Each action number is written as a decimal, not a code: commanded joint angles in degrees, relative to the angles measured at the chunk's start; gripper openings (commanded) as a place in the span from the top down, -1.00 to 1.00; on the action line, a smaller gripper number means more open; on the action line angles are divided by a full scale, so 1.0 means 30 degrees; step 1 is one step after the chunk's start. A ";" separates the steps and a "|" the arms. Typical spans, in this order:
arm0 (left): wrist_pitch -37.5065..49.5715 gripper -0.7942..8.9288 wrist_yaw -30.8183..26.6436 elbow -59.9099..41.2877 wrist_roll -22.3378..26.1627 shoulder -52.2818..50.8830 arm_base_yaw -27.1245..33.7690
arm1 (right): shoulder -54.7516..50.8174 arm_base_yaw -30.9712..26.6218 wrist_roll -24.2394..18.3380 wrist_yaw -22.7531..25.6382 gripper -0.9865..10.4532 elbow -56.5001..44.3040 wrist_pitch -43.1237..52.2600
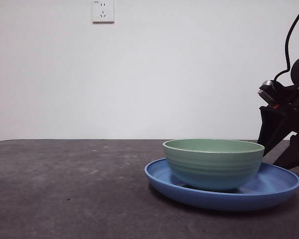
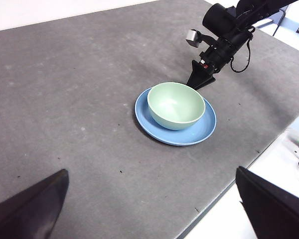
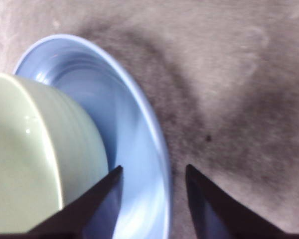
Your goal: Place the green bowl on the blue plate
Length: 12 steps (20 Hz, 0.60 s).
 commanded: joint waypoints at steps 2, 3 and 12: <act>0.0131 -0.45 -0.0095 0.0255 0.0226 0.0102 -0.0175 | 0.0328 0.0219 -0.0211 0.0080 0.55 0.0306 0.0015; 0.0138 -0.45 -0.0095 0.0255 0.0226 0.0102 -0.0175 | 0.0328 0.0277 -0.0204 0.0182 0.55 0.0306 -0.0029; 0.0131 -0.45 -0.0095 0.0255 0.0226 0.0102 -0.0175 | 0.0532 0.0707 0.0146 0.1457 0.70 0.0306 -0.0335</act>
